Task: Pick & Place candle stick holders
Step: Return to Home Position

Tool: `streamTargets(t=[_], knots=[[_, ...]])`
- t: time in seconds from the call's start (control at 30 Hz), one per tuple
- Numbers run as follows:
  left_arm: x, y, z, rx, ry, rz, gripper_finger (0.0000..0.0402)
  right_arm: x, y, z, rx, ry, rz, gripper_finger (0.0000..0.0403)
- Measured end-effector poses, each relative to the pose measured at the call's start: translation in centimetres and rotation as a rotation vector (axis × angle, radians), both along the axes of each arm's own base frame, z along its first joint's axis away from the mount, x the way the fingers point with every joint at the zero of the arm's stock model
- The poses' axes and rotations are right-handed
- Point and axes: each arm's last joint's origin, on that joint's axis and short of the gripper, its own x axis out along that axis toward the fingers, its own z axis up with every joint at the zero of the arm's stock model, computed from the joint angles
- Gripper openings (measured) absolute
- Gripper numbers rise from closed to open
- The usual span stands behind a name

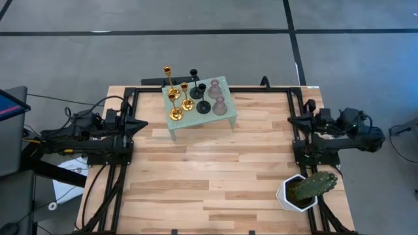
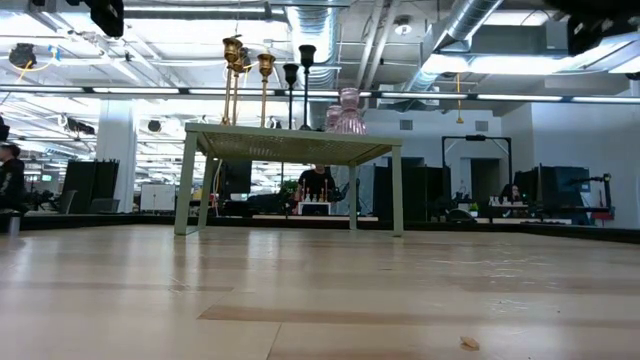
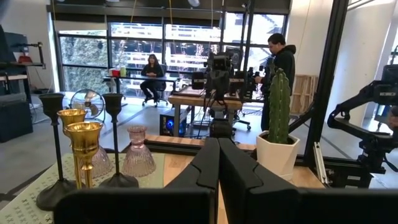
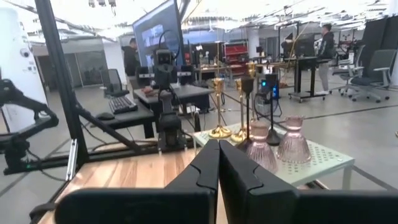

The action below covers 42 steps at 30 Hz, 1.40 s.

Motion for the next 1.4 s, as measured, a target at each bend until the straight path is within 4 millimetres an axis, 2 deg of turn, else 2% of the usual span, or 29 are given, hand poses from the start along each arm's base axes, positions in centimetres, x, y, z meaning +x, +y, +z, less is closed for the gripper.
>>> streamTargets(t=[0.3,0.47,0.63,0.77,0.97,1.4], knots=[[0.0,0.0,0.0,0.000,0.000,0.000,0.0004,3.0,0.3,-3.7,-0.008,0.006,0.041,0.0000],[0.0,0.0,0.0,0.000,0.001,-0.001,0.0004,4.9,0.7,-6.8,-0.036,0.012,0.117,0.0000],[0.0,0.0,0.0,0.000,0.003,-0.001,0.0004,6.0,0.9,-9.5,-0.054,0.015,0.182,0.0000],[0.0,0.0,0.0,0.000,0.003,-0.001,0.0004,6.4,0.9,-10.8,-0.047,0.018,0.181,0.0000],[0.0,0.0,0.0,0.000,0.003,-0.001,0.0004,6.7,1.0,-11.9,-0.041,0.020,0.180,0.0000],[0.2,0.0,-0.6,0.008,0.068,0.001,0.0004,6.8,1.0,-12.4,-0.052,0.066,0.179,0.0000]])
